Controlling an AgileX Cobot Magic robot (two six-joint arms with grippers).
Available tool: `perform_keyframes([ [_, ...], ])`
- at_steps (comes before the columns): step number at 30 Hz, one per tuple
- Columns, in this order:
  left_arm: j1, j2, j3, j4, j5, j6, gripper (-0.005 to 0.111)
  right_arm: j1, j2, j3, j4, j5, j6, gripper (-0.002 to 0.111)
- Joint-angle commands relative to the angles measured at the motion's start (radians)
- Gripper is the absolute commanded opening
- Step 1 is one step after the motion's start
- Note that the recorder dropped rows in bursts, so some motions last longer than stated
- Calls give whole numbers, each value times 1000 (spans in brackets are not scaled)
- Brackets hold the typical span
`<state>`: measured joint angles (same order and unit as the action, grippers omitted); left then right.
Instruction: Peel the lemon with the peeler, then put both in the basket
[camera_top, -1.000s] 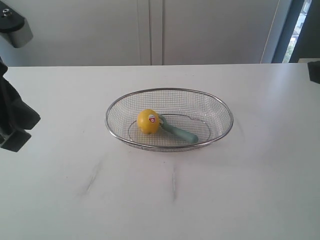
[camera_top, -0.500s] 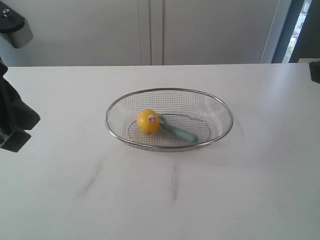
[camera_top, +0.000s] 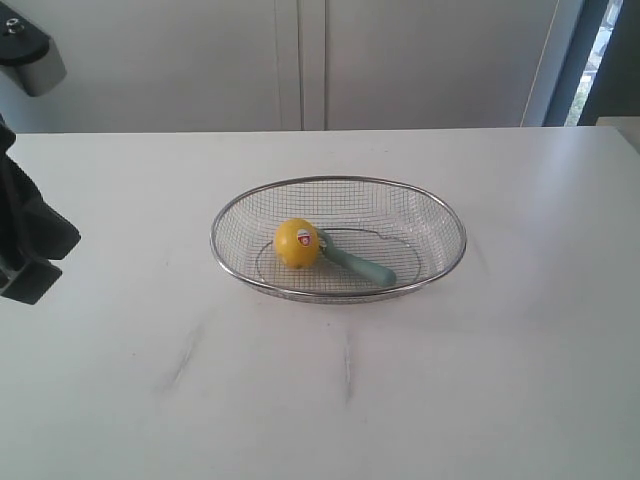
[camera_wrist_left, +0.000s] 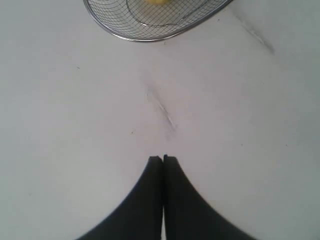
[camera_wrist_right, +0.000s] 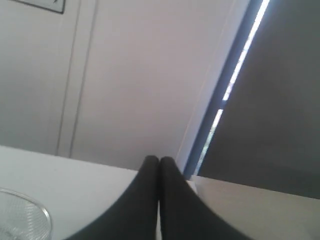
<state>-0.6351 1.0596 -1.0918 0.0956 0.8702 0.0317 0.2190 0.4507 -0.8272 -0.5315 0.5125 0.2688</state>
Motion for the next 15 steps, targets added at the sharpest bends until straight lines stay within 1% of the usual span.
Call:
perform_keyframes([
  [1, -5, -13, 5, -10, 14, -7, 0, -68, -69, 3, 0, 0, 8, 0],
  [15, -5, -13, 5, -10, 14, -7, 0, -70, -92, 11, 0, -9, 8, 0],
])
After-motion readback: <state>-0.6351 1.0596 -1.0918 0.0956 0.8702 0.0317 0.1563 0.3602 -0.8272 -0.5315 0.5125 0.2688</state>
